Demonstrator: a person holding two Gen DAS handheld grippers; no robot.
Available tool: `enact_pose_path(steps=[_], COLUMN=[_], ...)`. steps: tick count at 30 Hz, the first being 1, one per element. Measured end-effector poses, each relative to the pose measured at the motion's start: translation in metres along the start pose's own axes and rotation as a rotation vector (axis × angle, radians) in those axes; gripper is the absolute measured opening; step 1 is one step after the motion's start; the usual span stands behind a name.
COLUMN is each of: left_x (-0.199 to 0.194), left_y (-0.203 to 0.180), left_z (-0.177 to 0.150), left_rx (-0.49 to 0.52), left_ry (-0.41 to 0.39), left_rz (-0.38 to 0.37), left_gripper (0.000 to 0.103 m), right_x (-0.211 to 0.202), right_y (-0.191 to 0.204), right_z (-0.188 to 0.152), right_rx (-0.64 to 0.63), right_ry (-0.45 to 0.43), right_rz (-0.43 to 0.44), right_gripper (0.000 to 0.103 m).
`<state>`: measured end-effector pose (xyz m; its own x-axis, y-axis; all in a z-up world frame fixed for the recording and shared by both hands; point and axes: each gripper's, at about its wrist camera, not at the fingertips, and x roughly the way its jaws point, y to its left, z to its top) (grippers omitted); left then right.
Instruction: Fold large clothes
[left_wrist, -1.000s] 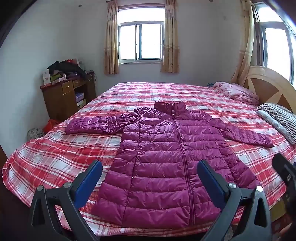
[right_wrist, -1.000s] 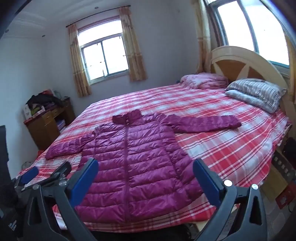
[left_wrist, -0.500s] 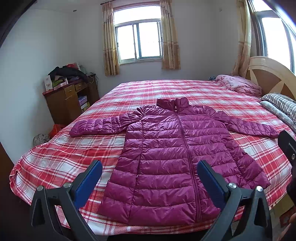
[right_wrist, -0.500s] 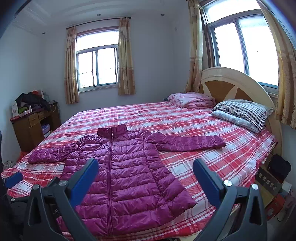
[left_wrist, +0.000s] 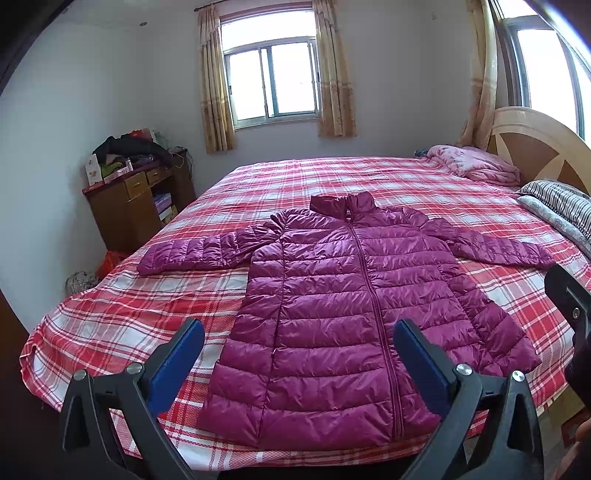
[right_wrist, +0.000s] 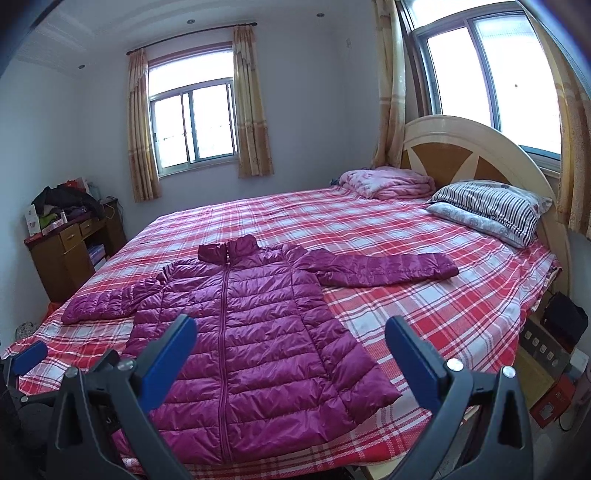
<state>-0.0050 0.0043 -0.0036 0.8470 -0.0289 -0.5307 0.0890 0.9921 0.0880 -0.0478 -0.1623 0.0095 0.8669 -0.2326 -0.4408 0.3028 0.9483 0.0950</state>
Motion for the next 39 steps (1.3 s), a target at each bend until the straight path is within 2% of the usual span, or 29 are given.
enact_pose_path(steps=[39], left_x=[0.0062], left_y=[-0.0003], left_z=[-0.0028], left_rx=[0.007], left_ry=[0.023], left_rz=[0.014], left_gripper=[0.102], right_x=[0.0055], right_y=[0.0017], right_z=[-0.0031], right_rx=[-0.001], right_ry=[0.049], right_rz=[0.013], right_gripper=[0.103])
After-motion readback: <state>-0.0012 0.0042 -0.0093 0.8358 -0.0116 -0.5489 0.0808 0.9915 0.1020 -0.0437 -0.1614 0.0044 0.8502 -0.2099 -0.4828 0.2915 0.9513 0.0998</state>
